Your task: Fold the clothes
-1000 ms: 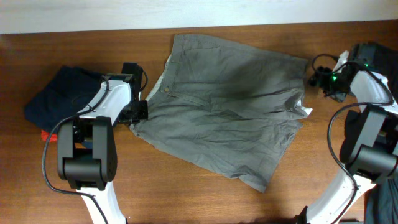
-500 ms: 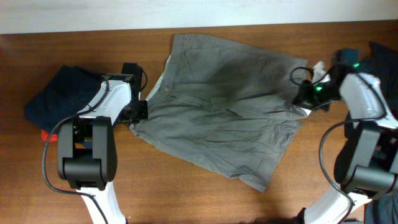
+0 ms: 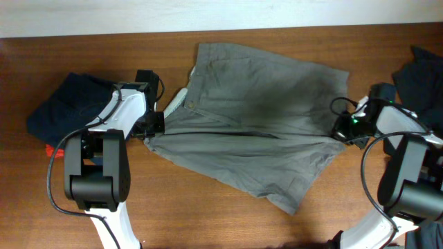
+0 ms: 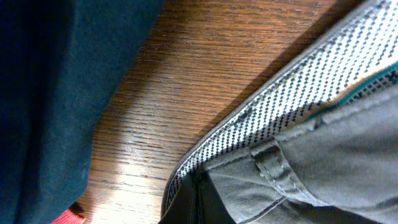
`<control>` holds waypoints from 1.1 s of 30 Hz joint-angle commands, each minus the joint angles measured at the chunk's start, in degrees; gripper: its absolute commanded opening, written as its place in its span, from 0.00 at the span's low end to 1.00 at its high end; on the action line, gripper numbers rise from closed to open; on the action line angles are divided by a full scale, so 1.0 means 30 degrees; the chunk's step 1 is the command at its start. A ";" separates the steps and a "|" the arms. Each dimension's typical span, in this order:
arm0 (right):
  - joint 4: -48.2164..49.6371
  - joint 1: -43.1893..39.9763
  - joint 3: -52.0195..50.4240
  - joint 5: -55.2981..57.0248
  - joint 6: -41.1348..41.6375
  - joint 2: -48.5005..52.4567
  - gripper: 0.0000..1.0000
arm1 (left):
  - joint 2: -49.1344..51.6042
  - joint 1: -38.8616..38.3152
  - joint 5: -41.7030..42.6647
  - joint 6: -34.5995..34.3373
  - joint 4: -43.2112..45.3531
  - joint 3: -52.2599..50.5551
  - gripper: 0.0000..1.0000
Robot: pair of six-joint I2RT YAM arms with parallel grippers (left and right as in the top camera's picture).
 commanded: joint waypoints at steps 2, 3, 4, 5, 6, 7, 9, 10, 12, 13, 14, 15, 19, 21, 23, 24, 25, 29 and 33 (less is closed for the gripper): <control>-0.1049 -0.1552 0.0080 -0.1887 -0.3140 0.0058 0.33 | 0.1632 0.0350 -0.0692 0.0036 -0.0197 -0.0918 0.01; -0.1195 -0.1625 0.0248 -0.3279 -0.3672 -0.0189 0.38 | 0.1632 0.0350 -0.0685 0.0036 -0.0219 -0.0918 0.01; -0.1246 -0.1632 0.0335 -0.4539 -0.4087 -0.0474 0.40 | 0.1632 0.0350 -0.0678 0.0036 -0.0262 -0.0896 0.01; -0.1239 -0.1632 0.0350 -0.5974 -0.4619 -0.0925 0.43 | 0.1632 0.0350 -0.0648 0.0036 -0.0342 -0.0852 0.01; -0.1231 -0.1632 0.0350 -0.6819 -0.4838 -0.1377 0.45 | 0.1632 0.0350 -0.0590 0.0036 -0.0437 -0.0772 0.01; -0.1231 -0.1617 0.0350 -0.7373 -0.4954 -0.1938 0.47 | 0.1632 0.0350 -0.0517 0.0036 -0.0561 -0.0656 0.01; -0.1260 -0.1596 0.0350 -0.7766 -0.4998 -0.3133 0.50 | 0.1632 0.0350 -0.0204 0.0036 -0.1035 -0.0189 0.01; -0.1319 -0.1596 0.0350 -0.7766 -0.4969 -0.3606 0.51 | 0.1632 0.0350 -0.0022 0.0036 -0.1290 0.0073 0.01; -0.1319 -0.1457 0.0350 -0.7745 -0.4197 -0.4787 0.50 | 0.1632 0.0350 0.0765 0.0036 -0.2135 0.1005 0.01; -0.1311 -0.1341 0.0350 -0.7723 -0.3985 -0.4998 0.43 | 0.1632 0.0350 0.1180 0.0036 -0.2565 0.1464 0.01; -0.1290 -0.1107 0.0350 -0.7737 -0.3978 -0.5071 0.33 | 0.1632 0.0350 0.1639 0.0036 -0.2936 0.1923 0.01; -0.1260 -0.0852 0.0350 -0.7672 -0.3985 -0.5049 0.25 | 0.1625 0.0350 0.2055 0.0036 -0.3206 0.2324 0.01; -0.1231 0.0772 0.0342 -0.5654 -0.3271 -0.4189 0.05 | 0.1523 0.0211 0.4422 0.1566 -0.4029 0.4473 0.04; -0.1158 0.1515 0.0342 -0.5224 -0.2965 -0.3738 0.04 | 0.1523 -0.0044 0.5676 0.3417 -0.4109 0.5530 0.05; -0.0816 0.2266 0.0350 -0.5166 -0.3002 -0.3650 0.05 | 0.1523 -0.0576 0.6564 0.5872 -0.4065 0.6441 0.05; -0.0656 0.2390 0.0350 -0.5144 -0.2987 -0.3716 0.05 | 0.1523 -0.0816 0.7111 0.6936 -0.3847 0.6637 0.04; -0.0546 0.2426 0.0350 -0.5144 -0.2987 -0.3738 0.06 | 0.1523 -0.1056 0.7665 0.7839 -0.3351 0.6696 0.01; -0.0532 0.2361 0.0350 -0.5151 -0.2980 -0.3759 0.06 | 0.1603 -0.1960 0.7854 0.9326 -0.1931 0.6688 0.00; -0.1049 0.2353 0.0350 -0.5151 -0.3155 -0.3774 0.08 | 0.1603 -0.2324 0.5807 0.7788 -0.4685 0.6688 0.10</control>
